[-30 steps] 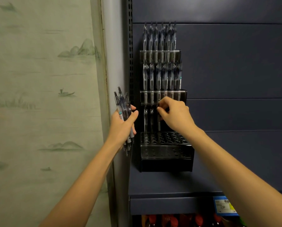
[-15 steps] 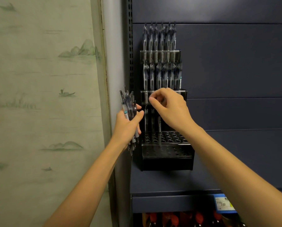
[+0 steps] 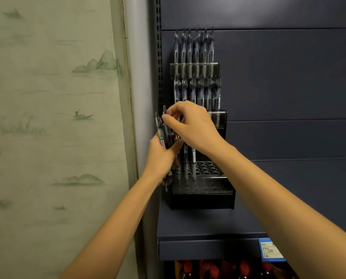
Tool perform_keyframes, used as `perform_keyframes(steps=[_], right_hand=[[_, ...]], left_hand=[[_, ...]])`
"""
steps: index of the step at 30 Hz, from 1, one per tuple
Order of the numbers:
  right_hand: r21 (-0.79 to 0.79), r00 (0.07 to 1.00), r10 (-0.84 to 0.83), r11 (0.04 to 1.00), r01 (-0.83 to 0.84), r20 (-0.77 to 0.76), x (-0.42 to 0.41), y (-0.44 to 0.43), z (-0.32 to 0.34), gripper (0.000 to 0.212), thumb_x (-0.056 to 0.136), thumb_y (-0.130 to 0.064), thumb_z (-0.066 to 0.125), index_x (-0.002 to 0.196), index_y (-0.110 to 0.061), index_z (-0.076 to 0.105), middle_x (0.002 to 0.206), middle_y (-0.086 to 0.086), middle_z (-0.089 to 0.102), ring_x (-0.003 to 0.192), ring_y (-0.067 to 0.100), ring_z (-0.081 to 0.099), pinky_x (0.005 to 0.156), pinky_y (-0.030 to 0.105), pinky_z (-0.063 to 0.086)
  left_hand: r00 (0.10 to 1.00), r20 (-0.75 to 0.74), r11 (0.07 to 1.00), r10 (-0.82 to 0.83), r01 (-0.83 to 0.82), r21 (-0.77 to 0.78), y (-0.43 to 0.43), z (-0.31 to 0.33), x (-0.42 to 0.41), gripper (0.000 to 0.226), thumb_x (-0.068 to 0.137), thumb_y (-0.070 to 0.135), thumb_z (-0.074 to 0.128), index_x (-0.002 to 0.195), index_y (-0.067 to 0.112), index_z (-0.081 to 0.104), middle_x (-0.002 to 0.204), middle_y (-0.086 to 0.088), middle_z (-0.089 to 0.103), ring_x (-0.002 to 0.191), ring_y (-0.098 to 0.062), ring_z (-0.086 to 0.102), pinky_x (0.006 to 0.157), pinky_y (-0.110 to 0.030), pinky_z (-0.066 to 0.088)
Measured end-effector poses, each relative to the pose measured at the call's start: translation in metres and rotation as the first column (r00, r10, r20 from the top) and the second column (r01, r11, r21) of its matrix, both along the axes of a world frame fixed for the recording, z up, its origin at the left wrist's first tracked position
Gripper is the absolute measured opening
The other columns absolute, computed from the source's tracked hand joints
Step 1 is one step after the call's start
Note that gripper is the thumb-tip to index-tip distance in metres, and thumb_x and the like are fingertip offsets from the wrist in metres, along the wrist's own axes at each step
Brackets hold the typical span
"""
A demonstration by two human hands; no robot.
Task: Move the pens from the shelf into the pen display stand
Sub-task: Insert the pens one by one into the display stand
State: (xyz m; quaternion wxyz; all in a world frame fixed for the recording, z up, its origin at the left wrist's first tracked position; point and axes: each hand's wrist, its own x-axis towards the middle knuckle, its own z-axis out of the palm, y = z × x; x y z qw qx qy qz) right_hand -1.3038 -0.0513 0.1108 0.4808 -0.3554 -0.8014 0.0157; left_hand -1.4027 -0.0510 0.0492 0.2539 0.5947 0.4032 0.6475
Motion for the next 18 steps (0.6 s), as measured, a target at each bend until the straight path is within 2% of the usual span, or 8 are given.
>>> perform_keyframes(steps=[2, 6, 8, 11, 13, 15, 18], right_hand=[[-0.023, 1.0, 0.007, 1.0, -0.007, 0.006, 0.002, 0.002, 0.001, 0.014, 0.093, -0.038, 0.054, 0.093, -0.025, 0.056, 0.088, -0.011, 0.057, 0.073, 0.006, 0.052, 0.078, 0.038, 0.052], [-0.074, 0.999, 0.039, 0.996, -0.039, -0.013, 0.008, 0.005, 0.004, 0.015, 0.095, -0.038, 0.051, 0.095, -0.023, 0.053, 0.084, -0.011, 0.06, 0.077, 0.012, 0.061, 0.08, 0.045, 0.053], [-0.1, 0.999, 0.047, 0.994, -0.049, -0.028, 0.009, 0.006, 0.006, 0.018, 0.095, -0.038, 0.05, 0.097, -0.02, 0.053, 0.088, -0.005, 0.065, 0.084, 0.019, 0.065, 0.082, 0.048, 0.052], [-0.105, 0.997, 0.059, 0.992, -0.064, -0.051, 0.01, 0.006, 0.008, 0.019, 0.096, -0.038, 0.05, 0.099, -0.019, 0.053, 0.087, -0.002, 0.066, 0.088, 0.021, 0.065, 0.084, 0.048, 0.051], [-0.093, 0.994, 0.08, 0.992, -0.086, -0.07, 0.011, 0.005, 0.009, 0.017, 0.096, -0.036, 0.049, 0.098, -0.019, 0.051, 0.084, -0.003, 0.065, 0.086, 0.02, 0.065, 0.085, 0.047, 0.051], [-0.074, 0.992, 0.098, 0.992, -0.104, -0.085, 0.012, 0.003, 0.012, 0.015, 0.097, -0.033, 0.048, 0.098, -0.018, 0.05, 0.078, -0.007, 0.061, 0.083, 0.018, 0.065, 0.084, 0.045, 0.052], [-0.033, 0.985, 0.106, 0.993, -0.111, -0.138, 0.015, 0.0, 0.02, 0.016, 0.098, -0.03, 0.047, 0.101, -0.015, 0.05, 0.078, -0.01, 0.057, 0.083, 0.016, 0.066, 0.08, 0.041, 0.053]], left_hand=[[1.0, 0.004, 1.0, 0.009, -0.009, 0.006, -0.001, 0.003, 0.003, 0.011, 0.09, 0.01, 0.061, 0.1, 0.012, 0.056, 0.063, -0.001, 0.059, 0.045, -0.015, 0.052, 0.038, -0.022, 0.041], [1.0, 0.009, 1.0, 0.02, -0.02, -0.009, -0.005, 0.008, 0.007, 0.014, 0.089, 0.012, 0.063, 0.087, 0.02, 0.052, 0.049, 0.002, 0.051, 0.027, -0.005, 0.04, 0.03, -0.015, 0.031], [0.999, 0.021, 0.999, 0.037, -0.037, -0.001, -0.005, 0.009, 0.008, 0.015, 0.087, 0.012, 0.065, 0.087, 0.02, 0.052, 0.049, 0.003, 0.052, 0.028, -0.005, 0.041, 0.03, -0.016, 0.032], [0.998, 0.03, 0.998, 0.057, -0.057, 0.01, -0.005, 0.011, 0.007, 0.015, 0.084, 0.013, 0.068, 0.086, 0.02, 0.055, 0.05, 0.006, 0.056, 0.033, -0.006, 0.046, 0.034, -0.02, 0.038], [0.998, 0.018, 0.998, 0.061, -0.061, 0.005, -0.004, 0.012, 0.005, 0.014, 0.084, 0.016, 0.069, 0.086, 0.014, 0.055, 0.049, 0.006, 0.054, 0.033, -0.005, 0.045, 0.032, -0.02, 0.037], [0.997, 0.01, 0.997, 0.073, -0.073, 0.004, -0.005, 0.014, 0.005, 0.023, 0.083, 0.021, 0.07, 0.094, 0.006, 0.055, 0.05, 0.004, 0.053, 0.032, -0.005, 0.044, 0.032, -0.02, 0.035], [0.999, 0.008, 0.998, 0.038, -0.038, 0.047, -0.004, 0.015, 0.003, 0.031, 0.08, 0.024, 0.073, 0.099, 0.005, 0.057, 0.048, 0.009, 0.057, 0.036, -0.005, 0.046, 0.037, -0.022, 0.039]])
